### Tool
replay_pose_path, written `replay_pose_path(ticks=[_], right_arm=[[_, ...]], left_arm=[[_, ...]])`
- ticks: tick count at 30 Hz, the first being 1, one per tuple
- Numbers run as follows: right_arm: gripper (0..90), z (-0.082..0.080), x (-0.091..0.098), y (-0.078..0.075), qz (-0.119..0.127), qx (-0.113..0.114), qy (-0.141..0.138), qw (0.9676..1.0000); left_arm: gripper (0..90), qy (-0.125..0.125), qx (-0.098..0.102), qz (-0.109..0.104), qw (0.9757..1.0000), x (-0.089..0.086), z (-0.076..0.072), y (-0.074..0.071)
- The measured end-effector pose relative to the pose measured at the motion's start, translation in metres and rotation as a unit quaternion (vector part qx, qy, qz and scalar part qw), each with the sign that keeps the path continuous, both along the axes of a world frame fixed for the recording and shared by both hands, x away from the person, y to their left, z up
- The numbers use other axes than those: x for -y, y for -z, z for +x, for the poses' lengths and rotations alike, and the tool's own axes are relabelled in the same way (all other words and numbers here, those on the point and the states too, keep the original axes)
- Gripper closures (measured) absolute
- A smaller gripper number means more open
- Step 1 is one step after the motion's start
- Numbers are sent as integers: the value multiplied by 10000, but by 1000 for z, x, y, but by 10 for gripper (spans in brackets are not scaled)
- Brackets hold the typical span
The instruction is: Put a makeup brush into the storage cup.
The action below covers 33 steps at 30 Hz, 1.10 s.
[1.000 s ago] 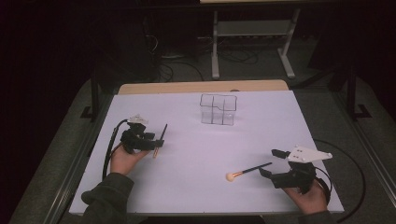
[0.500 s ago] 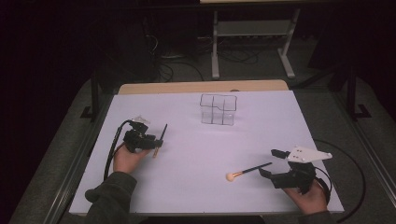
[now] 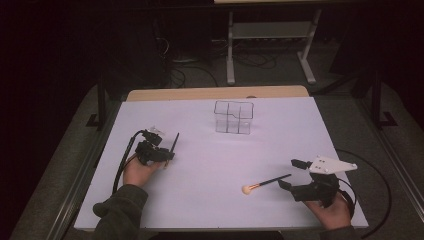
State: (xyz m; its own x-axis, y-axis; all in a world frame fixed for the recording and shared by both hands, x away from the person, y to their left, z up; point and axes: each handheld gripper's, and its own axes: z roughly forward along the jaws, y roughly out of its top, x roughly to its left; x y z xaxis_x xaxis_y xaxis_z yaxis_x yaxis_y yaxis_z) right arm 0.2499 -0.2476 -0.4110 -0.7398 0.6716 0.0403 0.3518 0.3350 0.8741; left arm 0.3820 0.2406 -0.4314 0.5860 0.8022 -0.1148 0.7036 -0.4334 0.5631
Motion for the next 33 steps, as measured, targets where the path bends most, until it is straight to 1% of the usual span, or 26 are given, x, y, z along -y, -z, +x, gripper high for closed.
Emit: replay_pose_path(ticks=[1,2,3,4,5,7,8,10,11,12,14,16,18,19,20,21,22,29,33], right_arm=[[166,0,0,0,5,3,3,10000],[167,0,0,0,15,-16,8,10000],[167,0,0,-1,15,-4,7,10000],[168,0,0,-1,14,1,10,10000],[169,0,0,-1,11,9,8,10000],[170,0,0,-1,3,13,12,10000],[170,0,-1,-1,-2,15,8,10000],[172,-1,-1,-1,-9,8,6,10000],[174,-1,-1,-2,-17,19,-1,10000],[174,-1,0,-2,-10,38,4,10000],[175,-1,0,-3,-1,28,19,10000],[176,-1,0,-3,-4,42,12,10000],[176,-1,0,-3,-5,39,3,10000],[176,-1,0,-2,-16,42,-12,10000],[176,0,-1,-2,-30,24,-20,10000],[176,0,-1,-2,-30,24,-20,10000],[177,0,-2,-2,-41,21,-26,10000],[178,1,-2,-2,-53,14,-35,10000],[179,1,-3,-1,-68,-34,-53,10000]], left_arm=[[659,48,10,102,9999,-1,0,-1],[674,20,54,107,9999,0,0,0],[690,20,54,107,9999,0,0,0],[706,11,114,183,9998,1,-1,0],[721,95,127,340,9993,1,-1,-1],[751,49,149,347,9993,2,-1,-1],[762,64,187,468,9987,3,-1,-1],[773,42,218,489,9986,5,-1,-1],[791,69,235,580,9980,6,-2,-1],[802,80,238,605,9979,6,-2,-1],[829,106,218,584,9980,5,-1,-1],[834,147,176,600,9979,5,0,-2],[834,132,166,575,9981,6,1,-2],[835,155,136,626,9978,6,2,-3],[835,153,125,561,9982,6,2,-3],[835,153,125,561,9982,6,2,-3],[836,162,96,485,9986,4,3,-2],[836,137,85,513,9986,-1,4,-4],[836,144,67,424,9990,-4,4,-6]])
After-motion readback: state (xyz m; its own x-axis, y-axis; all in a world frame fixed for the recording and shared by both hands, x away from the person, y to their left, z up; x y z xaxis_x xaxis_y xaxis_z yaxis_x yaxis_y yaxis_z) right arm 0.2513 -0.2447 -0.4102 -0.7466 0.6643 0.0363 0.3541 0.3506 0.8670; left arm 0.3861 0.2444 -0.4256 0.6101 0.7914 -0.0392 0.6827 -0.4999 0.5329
